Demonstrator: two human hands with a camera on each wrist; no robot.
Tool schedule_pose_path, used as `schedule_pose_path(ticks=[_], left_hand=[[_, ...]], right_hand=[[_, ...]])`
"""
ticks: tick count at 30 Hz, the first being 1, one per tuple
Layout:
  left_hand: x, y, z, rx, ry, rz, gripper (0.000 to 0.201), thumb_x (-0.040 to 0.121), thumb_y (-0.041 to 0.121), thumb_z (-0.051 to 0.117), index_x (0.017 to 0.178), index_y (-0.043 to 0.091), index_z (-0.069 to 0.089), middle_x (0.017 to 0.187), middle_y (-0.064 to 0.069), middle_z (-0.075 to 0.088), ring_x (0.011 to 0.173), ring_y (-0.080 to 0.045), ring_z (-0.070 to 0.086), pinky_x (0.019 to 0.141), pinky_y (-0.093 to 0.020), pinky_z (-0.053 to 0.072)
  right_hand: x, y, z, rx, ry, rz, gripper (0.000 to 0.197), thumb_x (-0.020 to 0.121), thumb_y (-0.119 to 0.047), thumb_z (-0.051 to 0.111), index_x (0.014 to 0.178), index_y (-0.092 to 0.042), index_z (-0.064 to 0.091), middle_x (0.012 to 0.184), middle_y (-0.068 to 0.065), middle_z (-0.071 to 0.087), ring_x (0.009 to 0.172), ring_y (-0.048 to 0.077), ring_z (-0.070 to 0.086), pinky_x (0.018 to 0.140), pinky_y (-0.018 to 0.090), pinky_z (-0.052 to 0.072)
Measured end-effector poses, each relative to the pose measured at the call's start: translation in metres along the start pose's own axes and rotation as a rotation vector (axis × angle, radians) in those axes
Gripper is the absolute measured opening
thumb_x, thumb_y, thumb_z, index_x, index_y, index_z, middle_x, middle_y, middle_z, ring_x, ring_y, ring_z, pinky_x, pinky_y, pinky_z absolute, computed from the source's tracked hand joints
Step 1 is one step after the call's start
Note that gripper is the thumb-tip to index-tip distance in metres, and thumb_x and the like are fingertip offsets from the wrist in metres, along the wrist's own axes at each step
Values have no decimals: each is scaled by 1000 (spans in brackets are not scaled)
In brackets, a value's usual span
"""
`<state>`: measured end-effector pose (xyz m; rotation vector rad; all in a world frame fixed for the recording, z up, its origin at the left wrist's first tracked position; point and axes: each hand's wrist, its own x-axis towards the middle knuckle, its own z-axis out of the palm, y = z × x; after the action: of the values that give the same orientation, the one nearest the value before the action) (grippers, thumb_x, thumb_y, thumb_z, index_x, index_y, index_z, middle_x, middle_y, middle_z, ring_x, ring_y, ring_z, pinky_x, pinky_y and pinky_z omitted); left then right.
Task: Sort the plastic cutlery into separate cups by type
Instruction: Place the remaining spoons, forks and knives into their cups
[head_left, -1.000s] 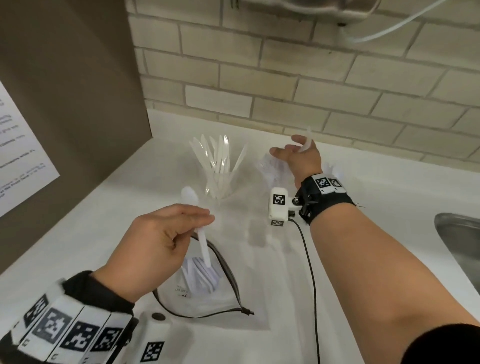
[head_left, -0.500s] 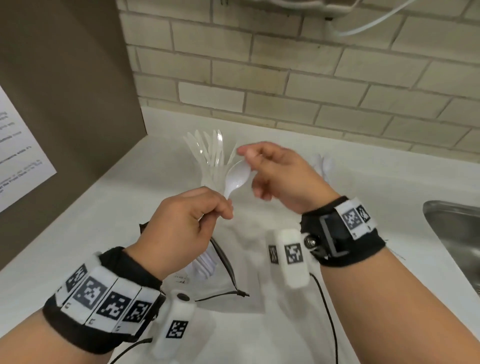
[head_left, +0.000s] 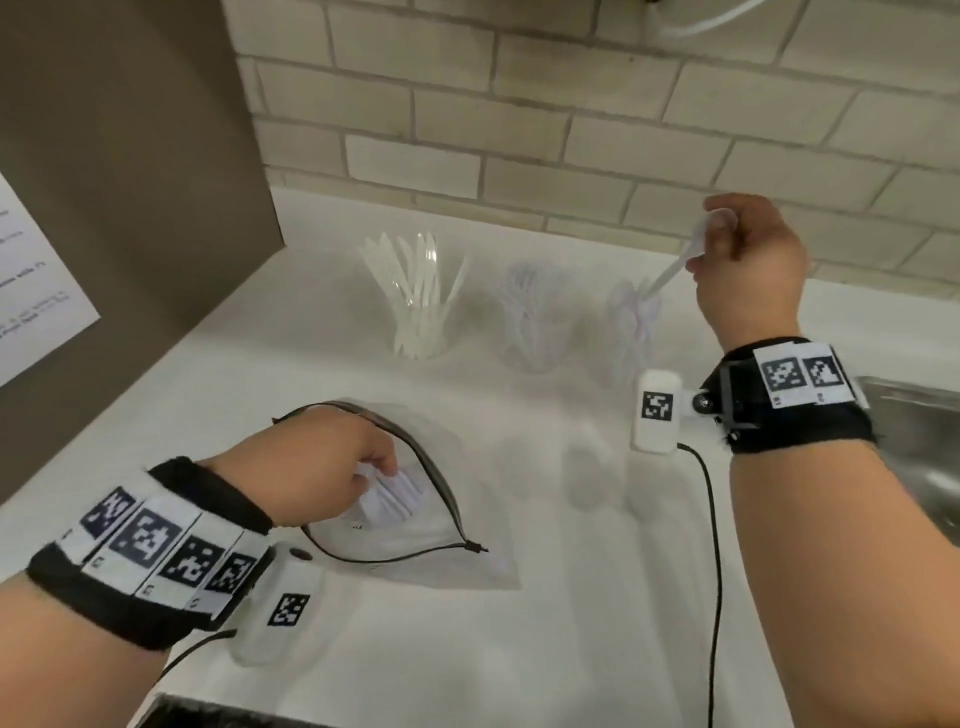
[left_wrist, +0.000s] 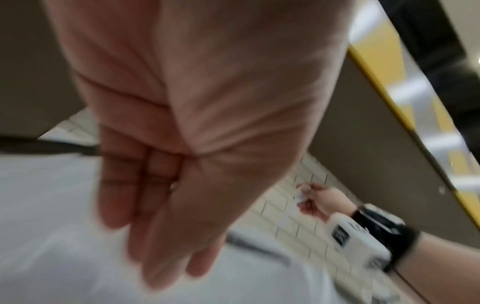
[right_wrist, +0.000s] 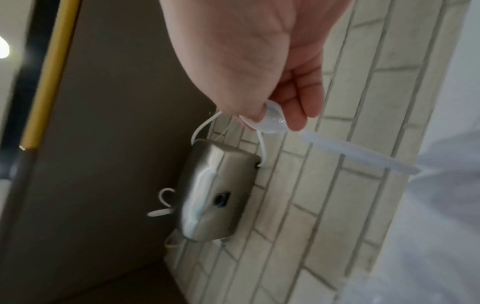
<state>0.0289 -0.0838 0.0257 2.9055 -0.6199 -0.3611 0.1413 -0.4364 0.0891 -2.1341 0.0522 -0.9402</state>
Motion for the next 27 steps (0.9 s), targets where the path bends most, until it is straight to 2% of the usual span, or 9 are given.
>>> schedule_pose_path(ticks=[3,6,10,13,17,19,21,24,27], left_hand=[[5,4,12,120,-93,3,39,88,16,51,118,38,62,116,16,60,110,-7,54,90,-17,39],[9,6,16,194,-144,-15,42,86,15,53,120,38,61,118,10,60,107,-13,57,91,-25,44],[15,14,11,258,-198,-36,42,87,14,57,126,29,57,121,0,61,108,-20,58,89,-25,43],[19,15,10,242,-195,-27,35,93,12,48,125,20,57,121,-6,60,105,-25,60,83,-26,44],[22,11,19,282,-256,72,55,85,7,56,136,24,46,131,-2,48,113,-24,54,93,-34,47],[25,9,23,307,-255,96,58,83,10,58,138,24,44,133,-1,45,115,-24,51,95,-38,47],[27,11,29,315,-209,82,51,85,11,58,133,21,46,130,-1,46,113,-23,51,94,-36,47],[33,15,33,258,-177,37,36,90,11,55,125,17,52,124,-4,52,104,-20,59,85,-27,48],[41,20,30,202,-174,24,35,88,9,57,122,15,54,120,-5,54,99,-21,62,83,-30,50]], right_hand=[[8,24,14,-164,-75,9,37,94,-29,33,113,-15,61,94,16,70,89,37,66,80,37,50],[8,36,31,-336,-196,82,35,99,-21,33,120,-12,59,113,18,66,107,37,59,87,33,42],[4,34,55,-778,-378,373,42,97,-23,34,136,-32,49,137,11,48,130,34,37,104,47,32],[2,29,62,-930,-432,444,44,96,-24,34,140,-25,41,139,15,38,129,35,32,104,52,29],[-4,22,52,-851,-297,279,47,97,-34,31,144,-31,33,145,11,34,130,34,30,101,51,28],[-14,7,49,-793,-292,178,45,94,-34,37,139,-28,42,145,9,35,130,36,30,101,51,29],[-27,-13,51,-677,-340,58,40,91,-30,44,128,-23,55,140,9,42,128,37,36,103,49,33],[-56,-52,59,-407,-577,-174,31,88,-18,50,112,-19,69,124,5,64,114,29,57,99,31,42],[-95,-95,64,-156,-924,-286,27,82,-3,54,96,-16,74,96,-4,72,83,11,62,75,11,42]])
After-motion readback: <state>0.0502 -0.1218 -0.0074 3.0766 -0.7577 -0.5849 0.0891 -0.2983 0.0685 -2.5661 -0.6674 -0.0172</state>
